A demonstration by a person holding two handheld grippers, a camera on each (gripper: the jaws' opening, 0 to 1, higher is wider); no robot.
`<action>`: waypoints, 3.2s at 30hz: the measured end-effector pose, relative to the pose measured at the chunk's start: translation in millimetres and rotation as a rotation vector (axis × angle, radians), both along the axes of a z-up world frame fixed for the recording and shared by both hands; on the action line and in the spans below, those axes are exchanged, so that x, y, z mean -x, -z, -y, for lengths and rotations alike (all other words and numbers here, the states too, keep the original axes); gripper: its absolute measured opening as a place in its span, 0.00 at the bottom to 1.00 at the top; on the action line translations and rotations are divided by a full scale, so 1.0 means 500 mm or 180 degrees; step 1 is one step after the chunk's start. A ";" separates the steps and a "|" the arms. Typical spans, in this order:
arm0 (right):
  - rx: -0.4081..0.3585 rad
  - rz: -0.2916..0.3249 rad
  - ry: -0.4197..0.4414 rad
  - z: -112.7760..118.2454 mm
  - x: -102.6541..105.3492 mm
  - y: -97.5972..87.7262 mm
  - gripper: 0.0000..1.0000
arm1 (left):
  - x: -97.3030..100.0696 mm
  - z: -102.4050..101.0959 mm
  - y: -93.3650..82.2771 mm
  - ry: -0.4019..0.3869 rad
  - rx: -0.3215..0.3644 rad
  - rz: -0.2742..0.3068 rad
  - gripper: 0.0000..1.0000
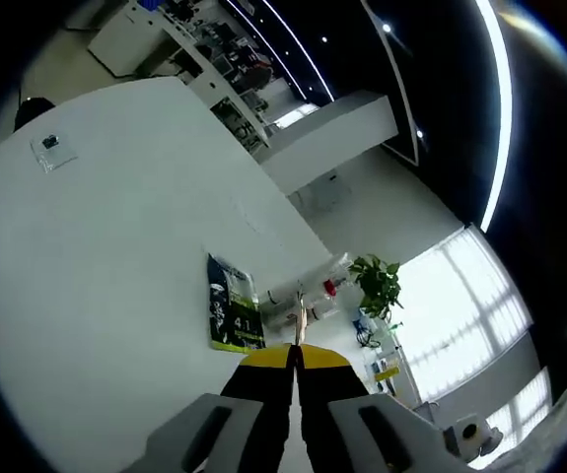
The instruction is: Arrange the skincare products in the storage area until every visible bottle or jar stands upright without overlapping.
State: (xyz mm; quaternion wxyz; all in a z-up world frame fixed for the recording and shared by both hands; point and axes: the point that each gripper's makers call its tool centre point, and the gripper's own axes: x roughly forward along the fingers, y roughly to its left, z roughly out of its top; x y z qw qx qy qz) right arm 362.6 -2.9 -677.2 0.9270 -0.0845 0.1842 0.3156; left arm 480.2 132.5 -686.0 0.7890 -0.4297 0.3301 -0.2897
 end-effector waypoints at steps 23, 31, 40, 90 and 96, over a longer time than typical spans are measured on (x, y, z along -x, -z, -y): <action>-0.0049 -0.0240 0.0292 0.022 -0.027 0.039 0.81 | -0.210 -0.004 0.117 -0.0316 0.0048 -0.0479 0.01; 0.0128 -0.0359 0.0348 0.037 -0.028 0.065 0.80 | -0.261 0.002 0.156 -0.0516 0.0218 -0.0726 0.01; 0.0225 -0.0387 0.0351 0.042 -0.027 0.076 0.79 | -0.274 -0.004 0.214 -0.0409 -0.0137 -0.0858 0.01; 0.0439 -0.0467 0.0342 0.052 -0.022 0.098 0.75 | -0.268 -0.064 0.257 0.0397 -0.2064 -0.0730 0.16; 0.0465 -0.0474 0.0342 0.053 -0.021 0.099 0.74 | -0.306 -0.098 0.223 0.0502 -0.2130 -0.0367 0.24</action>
